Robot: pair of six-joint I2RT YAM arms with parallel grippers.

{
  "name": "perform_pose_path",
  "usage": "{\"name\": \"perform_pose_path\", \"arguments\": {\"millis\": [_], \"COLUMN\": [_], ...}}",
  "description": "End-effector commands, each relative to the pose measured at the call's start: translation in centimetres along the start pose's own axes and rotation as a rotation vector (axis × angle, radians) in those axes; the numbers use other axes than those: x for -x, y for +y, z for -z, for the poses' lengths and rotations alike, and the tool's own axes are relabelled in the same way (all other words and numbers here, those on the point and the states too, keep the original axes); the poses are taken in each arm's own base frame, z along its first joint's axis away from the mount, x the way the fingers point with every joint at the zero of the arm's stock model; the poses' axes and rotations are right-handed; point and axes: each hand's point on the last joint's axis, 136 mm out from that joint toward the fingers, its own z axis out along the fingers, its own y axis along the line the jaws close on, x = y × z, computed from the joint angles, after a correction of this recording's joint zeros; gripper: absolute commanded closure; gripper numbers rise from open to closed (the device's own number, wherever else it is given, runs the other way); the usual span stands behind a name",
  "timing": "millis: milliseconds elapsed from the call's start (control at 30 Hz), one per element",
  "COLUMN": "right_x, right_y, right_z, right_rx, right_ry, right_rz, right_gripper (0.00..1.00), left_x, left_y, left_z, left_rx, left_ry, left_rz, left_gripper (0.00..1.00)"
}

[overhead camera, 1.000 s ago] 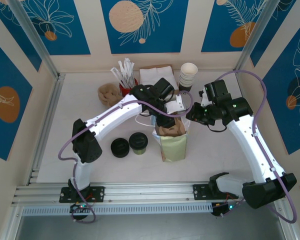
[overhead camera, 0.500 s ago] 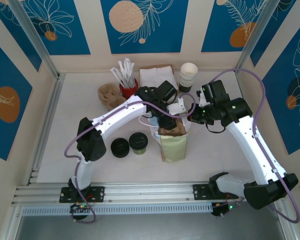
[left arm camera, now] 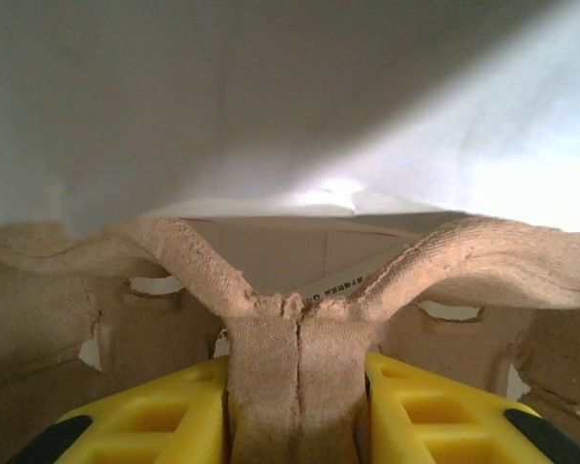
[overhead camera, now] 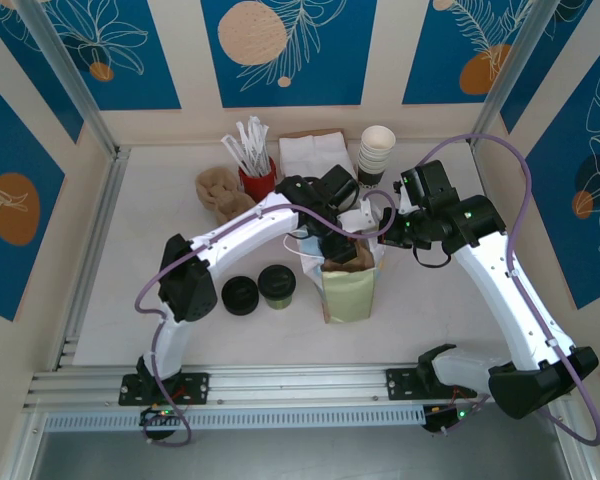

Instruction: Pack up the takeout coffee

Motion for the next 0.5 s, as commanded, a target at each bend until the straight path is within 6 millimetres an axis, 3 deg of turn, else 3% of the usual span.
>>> {"name": "perform_pose_path", "arguments": {"millis": [0,467], "right_x": [0.6,0.7], "right_y": [0.3,0.5], "right_z": [1.9,2.3], "right_rx": [0.009,0.016], "right_ry": [-0.055,-0.076], "right_rz": [0.026,0.033], "right_gripper": [1.0,1.0], "left_x": [-1.2,-2.0], "left_y": [0.5,0.4], "left_z": [-1.2,-2.8], "left_rx": [0.018,-0.004], "left_ry": [0.065,0.097], "left_rz": [0.007,0.013], "left_gripper": [0.66,0.64]}}
